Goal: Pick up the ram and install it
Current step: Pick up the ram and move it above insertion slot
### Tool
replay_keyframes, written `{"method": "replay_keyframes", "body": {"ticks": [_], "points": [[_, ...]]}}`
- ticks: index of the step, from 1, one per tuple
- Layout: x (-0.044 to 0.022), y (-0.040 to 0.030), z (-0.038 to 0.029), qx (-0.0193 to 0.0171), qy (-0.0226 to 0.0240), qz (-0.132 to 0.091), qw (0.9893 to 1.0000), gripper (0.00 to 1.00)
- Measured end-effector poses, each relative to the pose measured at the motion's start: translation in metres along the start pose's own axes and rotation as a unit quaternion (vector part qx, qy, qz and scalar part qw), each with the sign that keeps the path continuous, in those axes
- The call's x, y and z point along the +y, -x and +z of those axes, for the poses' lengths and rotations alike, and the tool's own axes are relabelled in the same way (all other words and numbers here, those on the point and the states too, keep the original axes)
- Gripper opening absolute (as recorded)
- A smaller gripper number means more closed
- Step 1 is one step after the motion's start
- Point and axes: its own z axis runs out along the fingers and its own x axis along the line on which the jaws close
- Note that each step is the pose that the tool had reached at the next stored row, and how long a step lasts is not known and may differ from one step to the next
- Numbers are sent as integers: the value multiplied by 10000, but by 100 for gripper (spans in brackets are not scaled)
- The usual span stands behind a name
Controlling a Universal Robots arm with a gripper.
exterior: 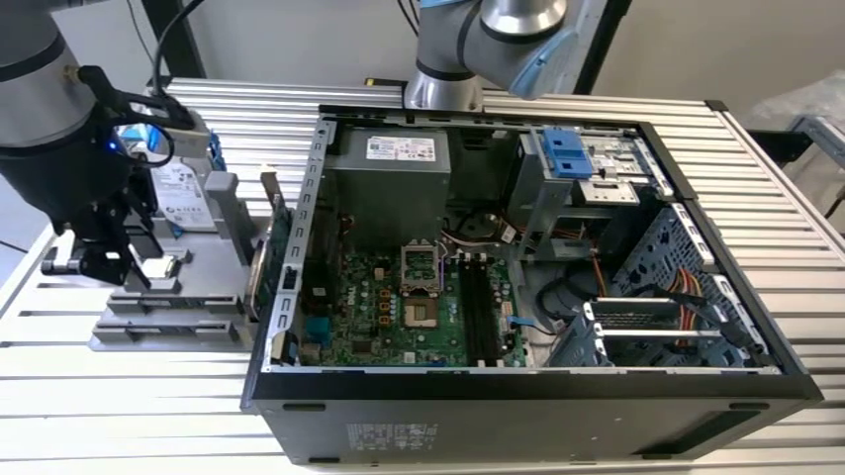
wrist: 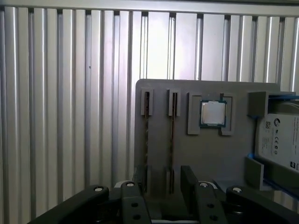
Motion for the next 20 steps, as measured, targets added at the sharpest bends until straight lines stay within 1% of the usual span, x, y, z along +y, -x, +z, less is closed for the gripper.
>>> {"method": "replay_keyframes", "body": {"ticks": [13,20], "points": [[-2,36,140,24,0,0,10000,100],[-2,62,210,44,0,0,10000,100]]}}
